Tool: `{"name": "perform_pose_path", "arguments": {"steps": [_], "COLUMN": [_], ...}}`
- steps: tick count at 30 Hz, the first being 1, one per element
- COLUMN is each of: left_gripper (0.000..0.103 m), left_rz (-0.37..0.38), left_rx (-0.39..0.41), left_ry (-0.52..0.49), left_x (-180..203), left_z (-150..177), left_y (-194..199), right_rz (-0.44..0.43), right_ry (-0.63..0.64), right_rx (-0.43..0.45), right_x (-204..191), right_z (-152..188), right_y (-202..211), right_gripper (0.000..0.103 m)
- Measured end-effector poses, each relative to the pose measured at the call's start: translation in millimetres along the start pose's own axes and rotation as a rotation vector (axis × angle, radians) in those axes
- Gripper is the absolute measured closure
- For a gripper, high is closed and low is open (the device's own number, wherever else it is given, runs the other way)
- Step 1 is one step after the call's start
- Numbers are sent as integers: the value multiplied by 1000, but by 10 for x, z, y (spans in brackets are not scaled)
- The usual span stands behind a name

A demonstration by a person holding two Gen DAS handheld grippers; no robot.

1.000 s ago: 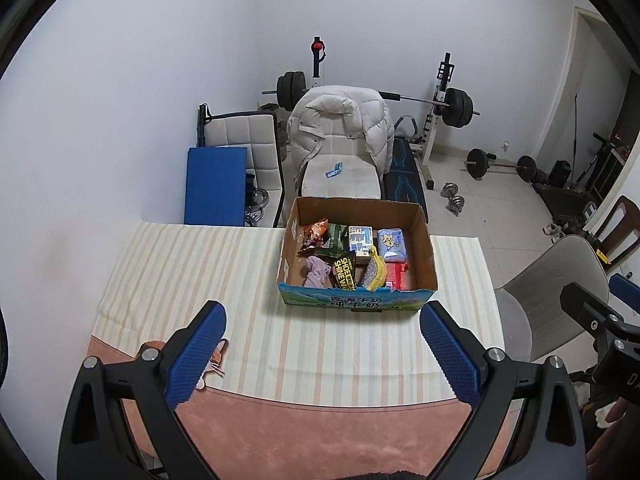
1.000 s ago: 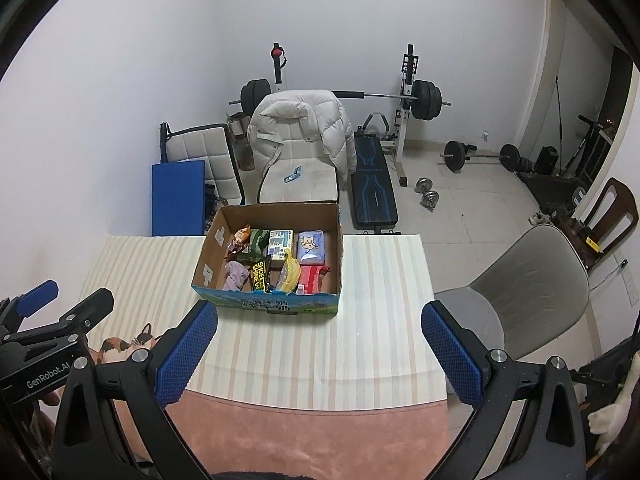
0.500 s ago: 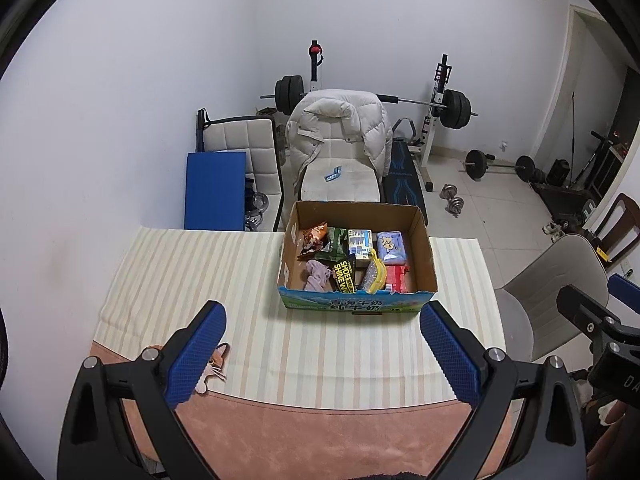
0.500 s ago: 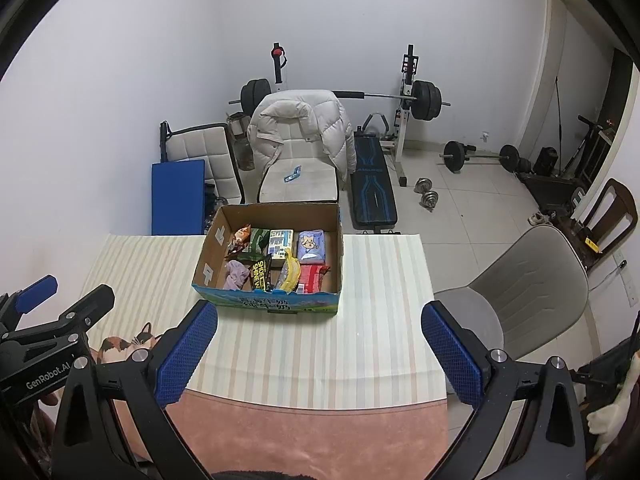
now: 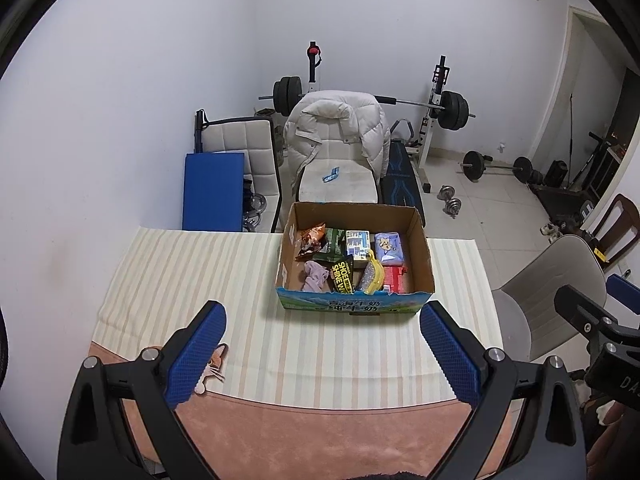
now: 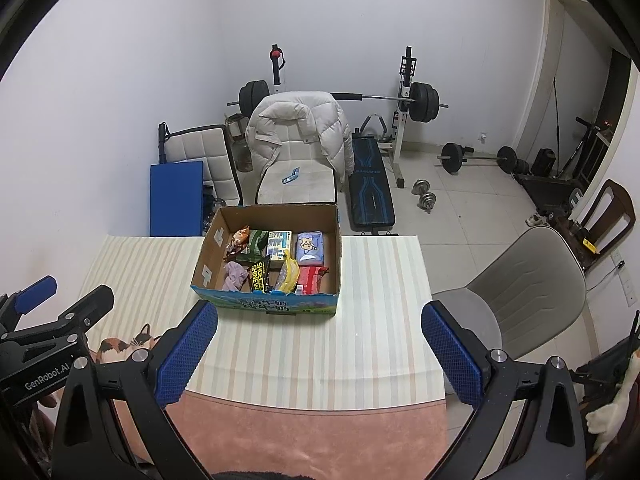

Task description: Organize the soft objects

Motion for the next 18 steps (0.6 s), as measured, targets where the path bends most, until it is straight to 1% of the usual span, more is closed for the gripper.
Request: {"name": "perform_pose_path", "arguments": {"steps": [18], "left_gripper": [3], "left_rz": [1], "left_rx": [8], "left_ry": [-2], "left_x": [5], "left_z": [5], "left_y": [16], "right_rz": [12], "right_ry": [-4], "right_rx": [7], "right_x": [13], "right_z": [12], "right_y": [52], "right_gripper": [0]}}
Point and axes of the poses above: each gripper's, at about its wrist camera, not at the fingertips, and y roughly against the way its jaws point, x to its right, z to its underside, the point moved 2 cm from there along -y, roughly the way its jaws point, and after that the axes turned 10 degrees about y, right-handed, at the moved point
